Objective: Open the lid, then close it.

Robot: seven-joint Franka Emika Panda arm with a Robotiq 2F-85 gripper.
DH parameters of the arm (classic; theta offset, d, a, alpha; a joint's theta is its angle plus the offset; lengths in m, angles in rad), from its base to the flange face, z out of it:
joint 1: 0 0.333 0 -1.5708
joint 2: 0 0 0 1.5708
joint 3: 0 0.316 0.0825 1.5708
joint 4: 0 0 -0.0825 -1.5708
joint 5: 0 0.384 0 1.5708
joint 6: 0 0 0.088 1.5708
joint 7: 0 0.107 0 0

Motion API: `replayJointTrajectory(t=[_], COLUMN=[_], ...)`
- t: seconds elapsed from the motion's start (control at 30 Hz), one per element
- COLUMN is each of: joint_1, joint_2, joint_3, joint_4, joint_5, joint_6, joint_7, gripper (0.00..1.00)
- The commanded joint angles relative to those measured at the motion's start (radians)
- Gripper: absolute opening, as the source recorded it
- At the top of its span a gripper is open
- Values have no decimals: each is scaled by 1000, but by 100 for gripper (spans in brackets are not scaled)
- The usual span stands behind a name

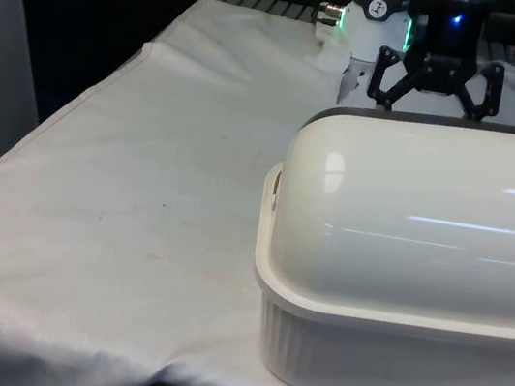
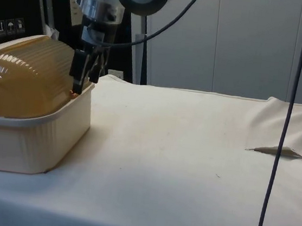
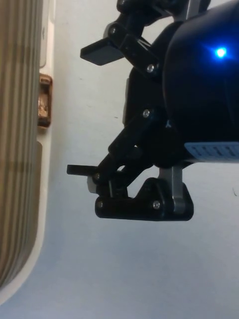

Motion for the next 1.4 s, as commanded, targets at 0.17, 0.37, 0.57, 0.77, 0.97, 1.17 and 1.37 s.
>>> replayJointTrajectory(t=[0.17, 0.37, 0.57, 0.77, 0.97, 1.17, 1.37], joint_1=[-18, -10, -23, -26, -29, -30, -23], joint_2=[14, 24, 26, 27, 27, 27, 15], joint_3=[13, -5, 13, 13, 14, 15, 9], joint_4=[-12, -13, -22, -31, -32, -32, -50], joint_5=[26, 3, 25, 26, 26, 27, 17], joint_6=[51, 72, 121, 151, 159, 162, 158], joint_7=[-28, -13, -32, -36, -38, -39, -42], gripper=[100, 100, 100, 91, 60, 25, 0])
